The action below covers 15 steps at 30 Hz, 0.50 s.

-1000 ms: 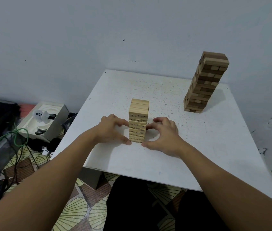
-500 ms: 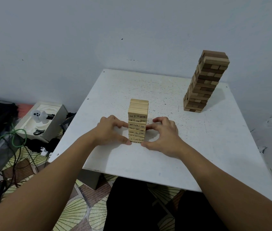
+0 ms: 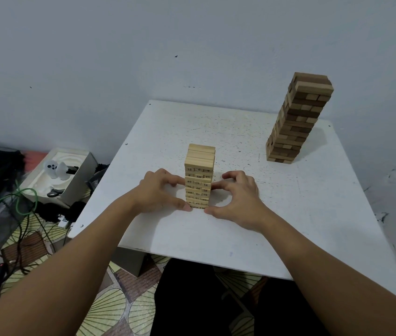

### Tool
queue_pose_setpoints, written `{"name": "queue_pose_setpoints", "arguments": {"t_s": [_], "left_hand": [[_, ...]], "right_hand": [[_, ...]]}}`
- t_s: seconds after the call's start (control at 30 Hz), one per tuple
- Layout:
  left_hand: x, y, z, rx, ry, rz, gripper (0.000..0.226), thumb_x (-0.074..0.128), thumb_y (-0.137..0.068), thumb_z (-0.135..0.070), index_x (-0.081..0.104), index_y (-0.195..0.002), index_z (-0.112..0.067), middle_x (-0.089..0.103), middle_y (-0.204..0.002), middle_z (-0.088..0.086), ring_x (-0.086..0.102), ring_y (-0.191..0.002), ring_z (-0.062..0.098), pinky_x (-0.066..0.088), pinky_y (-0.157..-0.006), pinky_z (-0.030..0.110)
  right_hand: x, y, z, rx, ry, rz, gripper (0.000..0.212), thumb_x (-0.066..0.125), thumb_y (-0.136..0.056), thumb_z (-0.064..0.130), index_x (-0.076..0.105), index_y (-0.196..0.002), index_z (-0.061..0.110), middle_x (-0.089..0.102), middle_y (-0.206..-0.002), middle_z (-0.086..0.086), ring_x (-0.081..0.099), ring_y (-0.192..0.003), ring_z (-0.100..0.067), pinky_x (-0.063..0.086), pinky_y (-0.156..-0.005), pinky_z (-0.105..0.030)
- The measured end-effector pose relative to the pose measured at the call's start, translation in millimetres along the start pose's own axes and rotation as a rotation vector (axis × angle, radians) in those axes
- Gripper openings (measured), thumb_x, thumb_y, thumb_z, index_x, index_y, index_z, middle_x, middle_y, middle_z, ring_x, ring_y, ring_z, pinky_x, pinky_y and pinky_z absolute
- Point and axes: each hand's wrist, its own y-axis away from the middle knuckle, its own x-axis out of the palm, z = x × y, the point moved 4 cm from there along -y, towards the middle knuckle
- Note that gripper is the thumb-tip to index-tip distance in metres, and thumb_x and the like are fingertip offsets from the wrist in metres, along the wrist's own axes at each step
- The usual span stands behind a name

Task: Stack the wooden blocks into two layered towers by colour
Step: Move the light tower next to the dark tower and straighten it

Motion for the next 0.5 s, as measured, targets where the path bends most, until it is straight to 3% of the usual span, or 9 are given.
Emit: {"name": "queue_pose_setpoints", "arguments": {"t_s": [0.3, 0.5], "left_hand": [[2.0, 0.8, -4.7, 0.087, -0.044, -0.002, 0.052, 0.091, -0.07, -0.052, 0.071, -0.118, -0.056, 0.051, -0.116, -0.004, 0.037, -0.122, 0.018, 0.035, -0.108, 0.035], [1.0, -0.3, -4.4, 0.114, -0.05, 0.012, 0.044, 0.092, -0.068, -0.052, 0.066, -0.101, -0.067, 0.056, -0.117, -0.007, 0.047, -0.118, 0.017, 0.042, -0.108, 0.044]], "right_hand": [[-1.3, -0.5, -0.1, -0.009, 0.029, -0.013, 0.059, 0.08, -0.072, 0.068, 0.063, -0.126, 0.054, 0.031, -0.129, 0.018, 0.022, -0.127, -0.01, 0.024, -0.115, -0.035], [-0.5, 0.5, -0.1, -0.01, 0.038, -0.018, 0.059, 0.08, -0.073, 0.067, 0.062, -0.128, 0.052, 0.031, -0.127, 0.017, 0.022, -0.126, -0.011, 0.024, -0.114, -0.034]]}}
